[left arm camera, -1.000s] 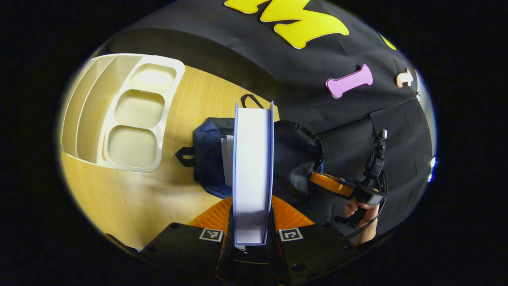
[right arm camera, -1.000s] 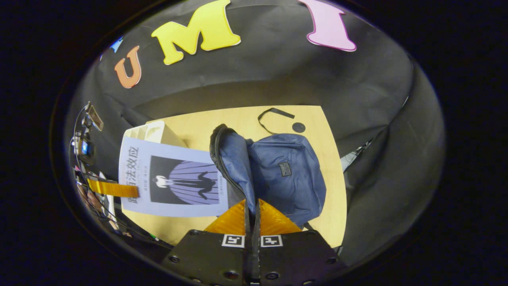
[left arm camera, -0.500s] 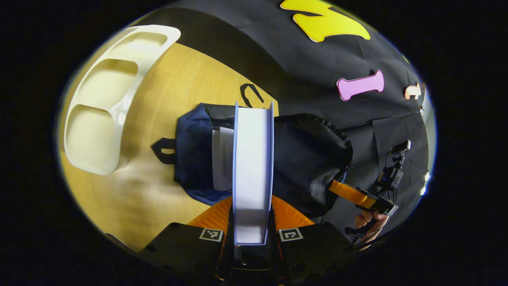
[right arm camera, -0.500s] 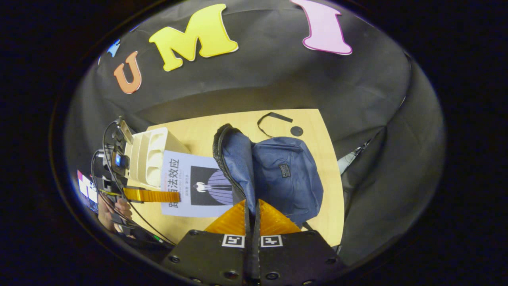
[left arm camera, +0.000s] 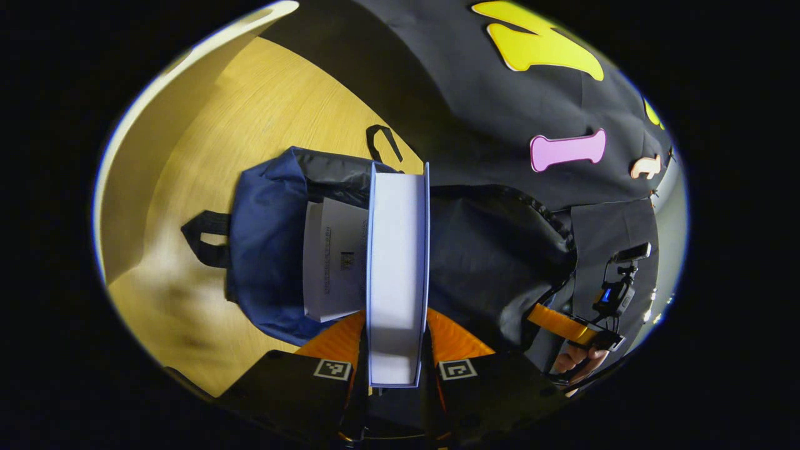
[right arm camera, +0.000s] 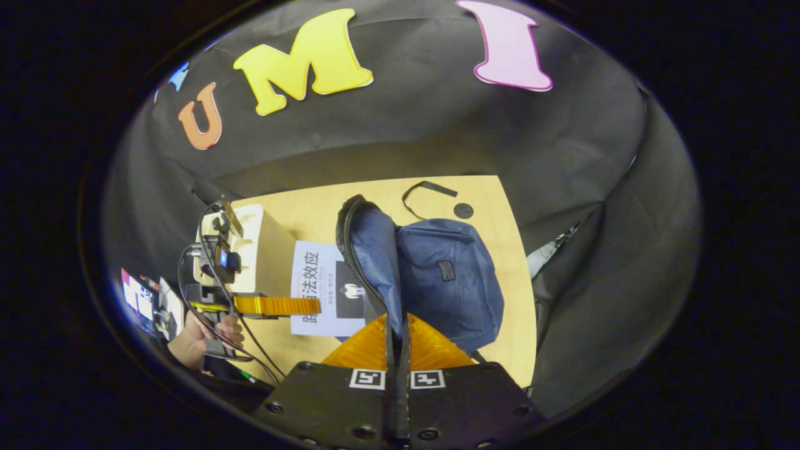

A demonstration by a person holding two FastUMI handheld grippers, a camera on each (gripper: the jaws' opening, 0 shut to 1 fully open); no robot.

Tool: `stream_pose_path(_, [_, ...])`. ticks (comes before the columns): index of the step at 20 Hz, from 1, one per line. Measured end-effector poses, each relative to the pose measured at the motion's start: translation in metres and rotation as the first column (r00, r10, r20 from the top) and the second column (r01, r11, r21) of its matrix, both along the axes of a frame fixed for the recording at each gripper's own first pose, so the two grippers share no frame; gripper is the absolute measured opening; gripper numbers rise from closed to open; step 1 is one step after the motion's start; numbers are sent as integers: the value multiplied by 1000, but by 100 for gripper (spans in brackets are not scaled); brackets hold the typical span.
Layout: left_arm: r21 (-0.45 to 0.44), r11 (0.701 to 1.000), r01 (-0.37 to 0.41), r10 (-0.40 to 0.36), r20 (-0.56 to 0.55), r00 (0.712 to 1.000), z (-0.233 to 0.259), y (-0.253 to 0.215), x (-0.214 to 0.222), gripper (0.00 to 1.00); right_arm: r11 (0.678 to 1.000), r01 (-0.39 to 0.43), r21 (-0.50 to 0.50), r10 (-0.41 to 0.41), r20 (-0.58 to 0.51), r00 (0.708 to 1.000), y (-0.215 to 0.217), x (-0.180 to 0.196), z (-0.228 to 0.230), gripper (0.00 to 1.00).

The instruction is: Open the schoolbag, grab two books from the bookshelf and put them into the schoolbag.

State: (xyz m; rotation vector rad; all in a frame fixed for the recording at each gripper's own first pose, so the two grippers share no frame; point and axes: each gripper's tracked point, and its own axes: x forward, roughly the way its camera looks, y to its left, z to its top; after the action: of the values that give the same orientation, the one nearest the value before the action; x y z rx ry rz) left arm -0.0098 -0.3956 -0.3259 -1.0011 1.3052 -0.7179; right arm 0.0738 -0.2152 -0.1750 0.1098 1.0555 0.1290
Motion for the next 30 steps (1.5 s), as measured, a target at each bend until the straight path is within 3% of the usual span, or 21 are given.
stream_pose_path(6, [-71,997,-14,14,6,1000,-20,-33,5,37,1000,-26,-11,26,1,1000,4,7,5,0])
stream_pose_path(10, [-138,990,-23,14,-68,998,-40,-50,3,38,999,-40,-14,40,-8,999,8,7,2,0])
stream_pose_path(12, [-129,991,-20,10,-79,997,-47,-52,2,40,999,-44,-15,44,-9,999,9,9,1,0])
stream_pose_path(13, [-107,994,-13,6,-67,998,-52,-51,3,43,999,-45,-14,45,-10,999,9,9,0,0])
stream_pose_path(14, [-76,997,4,-8,-57,998,-59,-50,1,54,999,-44,-11,44,-14,999,10,10,-1,0])
stream_pose_path(15, [-51,998,20,-23,-50,998,-63,-50,0,53,999,-43,-6,43,-17,999,11,10,-2,0])
stream_pose_path(18, [64,995,74,-70,-60,996,-78,-44,-2,64,999,-48,2,48,-23,999,15,10,-7,0])
stream_pose_path(19, [90,992,85,-79,-64,995,-78,-46,-2,70,999,-51,3,51,-25,998,16,11,-7,0])
stream_pose_path(20, [126,986,107,-99,-67,993,-79,-43,-4,83,999,-53,3,53,-24,998,17,12,-8,0])
stream_pose_path(21, [171,977,129,-118,-68,991,-78,-38,-7,73,999,-54,5,54,-25,998,19,12,-9,0])
stream_pose_path(22, [226,963,148,-135,-73,988,-78,-30,-9,73,998,-55,12,55,-28,998,22,12,-11,0])
stream_pose_path(23, [277,948,160,-143,-81,986,-76,-24,-10,86,998,-57,18,57,-29,998,25,11,-12,0])
stream_pose_path(24, [305,937,169,-149,-90,985,-68,-15,-10,74,998,-62,23,63,-29,998,30,11,-12,0])
stream_pose_path(25, [335,928,165,-144,-85,986,-59,-3,-7,88,997,-69,26,70,-28,997,34,11,-14,0])
stream_pose_path(26, [366,917,161,-145,-71,987,-54,8,-6,76,997,-75,32,76,-30,997,39,10,-16,0])
stream_pose_path(30, [524,846,102,-175,92,980,-28,45,1,78,994,-89,65,91,-36,995,64,5,-24,0])
